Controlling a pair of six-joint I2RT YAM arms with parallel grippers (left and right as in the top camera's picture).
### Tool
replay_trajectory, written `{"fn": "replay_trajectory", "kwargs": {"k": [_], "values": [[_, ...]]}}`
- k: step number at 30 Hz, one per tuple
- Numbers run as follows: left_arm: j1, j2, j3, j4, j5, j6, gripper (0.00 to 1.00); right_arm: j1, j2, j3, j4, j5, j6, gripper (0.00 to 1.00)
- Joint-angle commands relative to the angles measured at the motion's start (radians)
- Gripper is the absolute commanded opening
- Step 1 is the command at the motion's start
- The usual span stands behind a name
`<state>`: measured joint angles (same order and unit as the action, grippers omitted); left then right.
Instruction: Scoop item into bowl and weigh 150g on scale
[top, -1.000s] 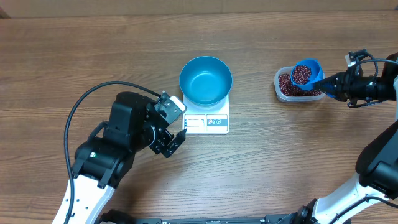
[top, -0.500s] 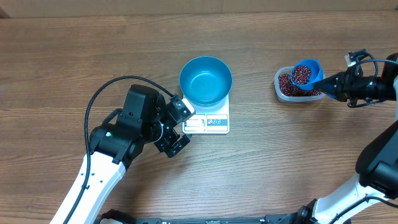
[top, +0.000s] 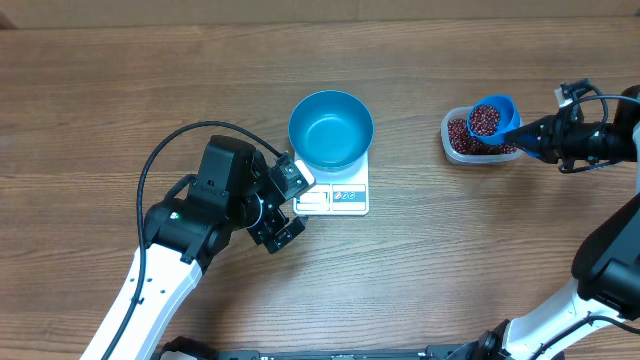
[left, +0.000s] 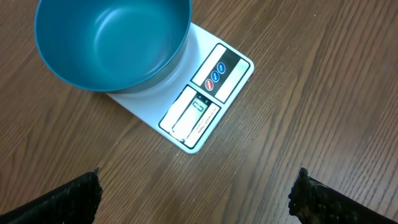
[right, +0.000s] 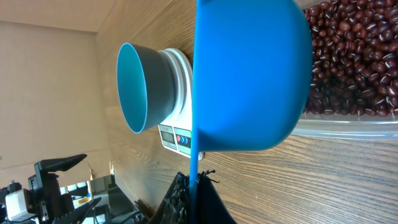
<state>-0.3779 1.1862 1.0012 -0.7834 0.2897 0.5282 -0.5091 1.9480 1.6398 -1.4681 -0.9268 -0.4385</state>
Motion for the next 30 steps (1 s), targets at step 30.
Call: {"fn": "replay_trajectory", "kwargs": {"k": [30], "values": [[0.007, 0.003, 0.029, 0.051, 0.024, 0.037, 1.00, -0.003, 0.002, 0.002, 0.000, -0.016, -0.008, 0.04]]}}
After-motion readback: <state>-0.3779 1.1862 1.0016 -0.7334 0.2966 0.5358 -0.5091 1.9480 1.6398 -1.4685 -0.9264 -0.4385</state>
